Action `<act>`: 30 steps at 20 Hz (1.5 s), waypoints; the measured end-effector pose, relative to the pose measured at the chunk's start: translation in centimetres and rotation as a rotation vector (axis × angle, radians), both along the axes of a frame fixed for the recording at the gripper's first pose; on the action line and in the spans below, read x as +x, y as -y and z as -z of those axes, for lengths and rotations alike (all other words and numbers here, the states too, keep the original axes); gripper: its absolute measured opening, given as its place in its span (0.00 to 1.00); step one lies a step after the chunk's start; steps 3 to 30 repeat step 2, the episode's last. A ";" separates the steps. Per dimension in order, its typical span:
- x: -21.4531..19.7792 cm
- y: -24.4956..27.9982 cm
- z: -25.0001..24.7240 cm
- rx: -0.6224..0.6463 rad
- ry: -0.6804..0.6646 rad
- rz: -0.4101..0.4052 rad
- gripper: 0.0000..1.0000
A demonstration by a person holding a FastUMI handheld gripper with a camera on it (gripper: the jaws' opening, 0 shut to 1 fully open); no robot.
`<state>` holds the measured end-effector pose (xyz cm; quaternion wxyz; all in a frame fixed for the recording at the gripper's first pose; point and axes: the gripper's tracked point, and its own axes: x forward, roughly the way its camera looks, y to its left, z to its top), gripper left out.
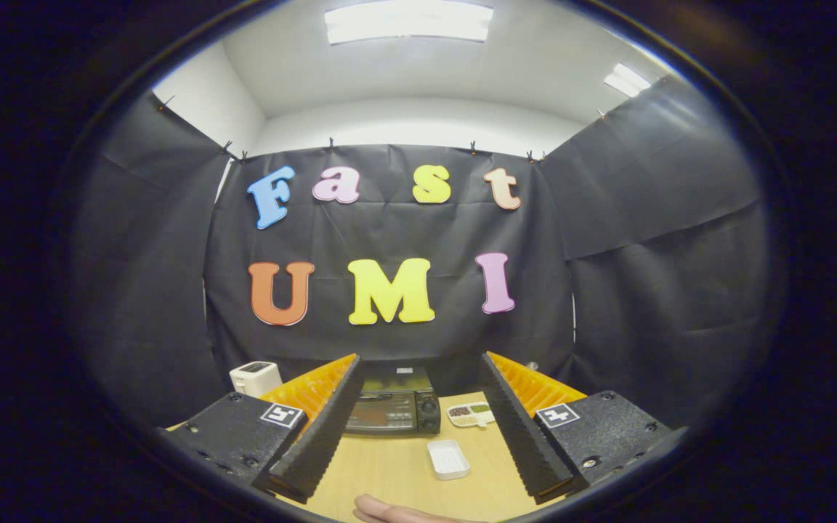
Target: Open the toaster oven, put the food inside, and close the toaster oven door.
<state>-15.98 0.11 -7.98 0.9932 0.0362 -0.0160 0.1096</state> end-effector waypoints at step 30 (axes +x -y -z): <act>-0.2 -0.3 0.0 -0.005 0.002 -0.018 1.00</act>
